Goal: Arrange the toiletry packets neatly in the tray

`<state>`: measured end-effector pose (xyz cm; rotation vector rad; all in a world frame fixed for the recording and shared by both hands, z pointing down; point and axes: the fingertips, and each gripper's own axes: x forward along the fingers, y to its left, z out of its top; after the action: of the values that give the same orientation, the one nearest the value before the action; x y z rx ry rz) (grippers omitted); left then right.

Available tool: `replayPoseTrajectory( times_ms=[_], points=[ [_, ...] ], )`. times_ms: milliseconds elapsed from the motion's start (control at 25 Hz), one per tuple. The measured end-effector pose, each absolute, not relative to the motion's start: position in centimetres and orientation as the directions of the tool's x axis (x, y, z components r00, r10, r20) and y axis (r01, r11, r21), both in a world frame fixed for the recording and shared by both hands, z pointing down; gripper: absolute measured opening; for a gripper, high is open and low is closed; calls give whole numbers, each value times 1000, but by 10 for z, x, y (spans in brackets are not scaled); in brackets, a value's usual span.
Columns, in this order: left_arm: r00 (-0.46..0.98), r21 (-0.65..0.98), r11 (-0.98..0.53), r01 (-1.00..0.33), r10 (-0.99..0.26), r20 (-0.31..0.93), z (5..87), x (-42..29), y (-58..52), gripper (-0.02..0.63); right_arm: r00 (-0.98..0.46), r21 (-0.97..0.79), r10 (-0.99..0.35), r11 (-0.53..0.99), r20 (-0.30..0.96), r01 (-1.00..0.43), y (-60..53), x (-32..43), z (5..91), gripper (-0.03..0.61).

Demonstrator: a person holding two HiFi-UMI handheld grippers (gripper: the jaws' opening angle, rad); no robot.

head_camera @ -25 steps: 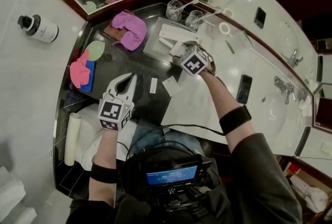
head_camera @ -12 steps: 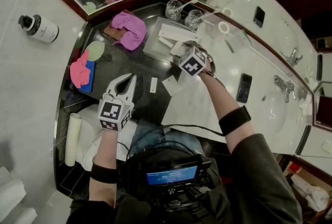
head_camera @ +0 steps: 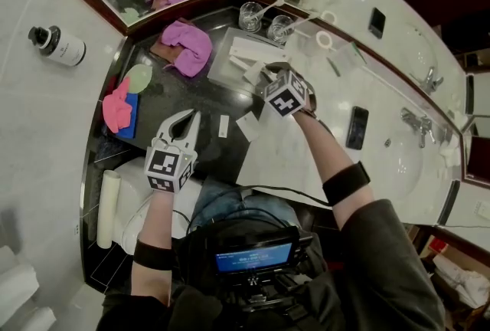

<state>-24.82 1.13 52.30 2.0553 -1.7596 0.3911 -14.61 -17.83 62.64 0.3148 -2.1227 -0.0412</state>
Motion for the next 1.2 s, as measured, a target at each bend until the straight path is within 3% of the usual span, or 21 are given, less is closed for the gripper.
replayPoseTrajectory(
  times_ms=[40, 280, 880, 1040, 1200],
  points=[
    [166, 119, -125, -985, -872, 461, 522, -247, 11, 2, -524, 159, -266, 957, 809, -241, -182, -145, 618, 55],
    [176, 104, -145, -984, -876, 449, 511, -237, 6, 2, -523, 180, -296, 948, 799, -261, -181, -127, 608, 17],
    [193, 115, -158, -981, -877, 440, 505, -226, 2, 2, -535, 162, -317, 935, 783, -315, -182, -112, 602, 23],
    [197, 122, -158, -980, -874, 444, 506, -228, 3, 2, -514, 169, -291, 948, 807, -271, -178, -113, 616, 231],
    [199, 132, -156, -979, -872, 447, 511, -232, 2, 2, -506, 169, -263, 960, 822, -226, -178, -116, 624, 315]
  ],
)
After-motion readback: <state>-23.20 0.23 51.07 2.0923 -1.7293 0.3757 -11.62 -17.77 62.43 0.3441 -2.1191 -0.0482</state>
